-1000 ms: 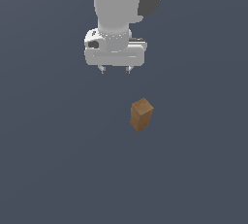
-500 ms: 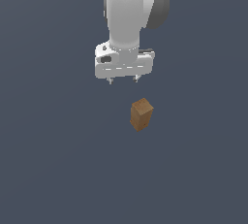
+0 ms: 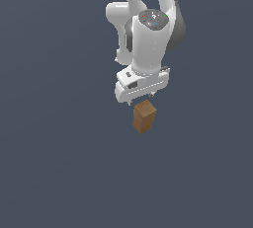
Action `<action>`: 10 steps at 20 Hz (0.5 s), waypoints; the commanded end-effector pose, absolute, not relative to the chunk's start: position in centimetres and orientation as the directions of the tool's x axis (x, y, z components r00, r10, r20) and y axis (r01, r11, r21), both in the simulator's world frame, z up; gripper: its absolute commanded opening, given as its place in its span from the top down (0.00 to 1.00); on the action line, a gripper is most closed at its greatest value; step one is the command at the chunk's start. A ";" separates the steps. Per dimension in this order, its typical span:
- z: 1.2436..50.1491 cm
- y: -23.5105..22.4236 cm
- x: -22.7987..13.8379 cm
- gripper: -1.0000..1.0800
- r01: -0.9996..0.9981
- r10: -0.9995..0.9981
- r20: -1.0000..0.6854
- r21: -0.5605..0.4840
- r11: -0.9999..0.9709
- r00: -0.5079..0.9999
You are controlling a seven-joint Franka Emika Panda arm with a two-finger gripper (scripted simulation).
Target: Pick up the object and move it to a goal position.
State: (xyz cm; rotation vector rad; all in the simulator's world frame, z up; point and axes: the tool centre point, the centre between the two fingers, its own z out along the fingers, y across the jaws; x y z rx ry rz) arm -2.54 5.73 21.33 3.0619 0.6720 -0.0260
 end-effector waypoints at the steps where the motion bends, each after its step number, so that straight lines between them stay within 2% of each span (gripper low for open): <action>1: 20.4 6.8 -2.0 0.04 0.462 0.462 -0.009 0.002 -0.887 0.887; 10: 19.3 7.9 -1.6 0.04 0.502 0.502 -0.002 0.000 -0.865 0.865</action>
